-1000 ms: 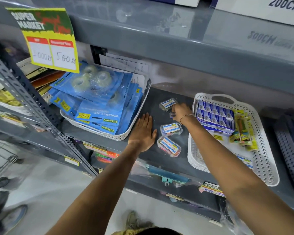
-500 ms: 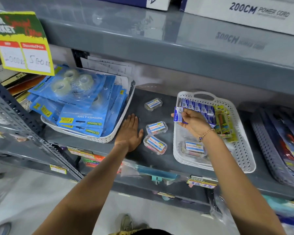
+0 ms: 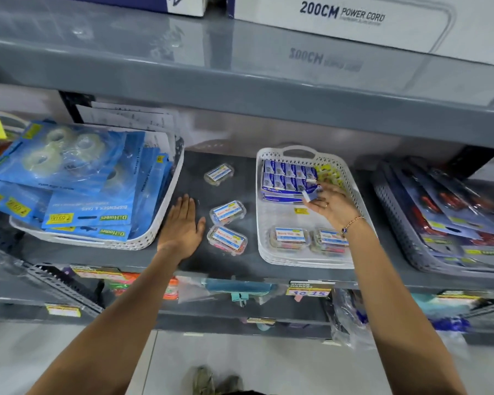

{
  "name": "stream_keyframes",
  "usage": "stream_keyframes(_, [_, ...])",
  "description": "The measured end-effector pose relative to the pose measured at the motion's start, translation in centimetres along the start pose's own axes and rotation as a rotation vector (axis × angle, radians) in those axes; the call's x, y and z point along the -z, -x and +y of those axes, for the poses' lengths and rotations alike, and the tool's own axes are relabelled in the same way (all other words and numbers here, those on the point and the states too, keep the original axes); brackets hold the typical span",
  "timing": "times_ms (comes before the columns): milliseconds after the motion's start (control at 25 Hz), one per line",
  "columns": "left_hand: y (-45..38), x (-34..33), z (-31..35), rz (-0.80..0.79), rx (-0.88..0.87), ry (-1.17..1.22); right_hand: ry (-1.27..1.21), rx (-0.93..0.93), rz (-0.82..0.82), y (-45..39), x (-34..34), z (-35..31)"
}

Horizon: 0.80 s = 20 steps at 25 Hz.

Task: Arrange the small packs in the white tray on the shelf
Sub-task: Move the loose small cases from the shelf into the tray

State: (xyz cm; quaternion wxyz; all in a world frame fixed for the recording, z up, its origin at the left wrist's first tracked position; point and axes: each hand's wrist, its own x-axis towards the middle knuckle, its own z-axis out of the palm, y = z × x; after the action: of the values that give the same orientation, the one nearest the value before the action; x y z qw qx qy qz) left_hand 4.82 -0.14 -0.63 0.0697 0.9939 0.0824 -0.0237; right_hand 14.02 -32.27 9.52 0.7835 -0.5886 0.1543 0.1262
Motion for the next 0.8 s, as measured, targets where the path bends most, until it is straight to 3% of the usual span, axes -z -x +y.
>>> stream_keyframes(240, [-0.2,-0.1,-0.1,0.005,0.002,0.015,-0.086,0.097,0.314,-2.3,0.1,-0.6])
stream_keyframes(440, [-0.1,0.0,0.0,0.011,0.0,0.02,0.479,0.279,0.612,-2.7,-1.4,0.7])
stream_keyframes(560, [-0.1,-0.1,0.1,0.018,0.005,0.028,0.71,0.272,0.597,-2.0,-1.9,0.4])
stream_keyframes(800, [0.0,0.0,0.1,0.025,0.01,0.033,0.808,0.23,0.534,-2.7,-1.5,-0.4])
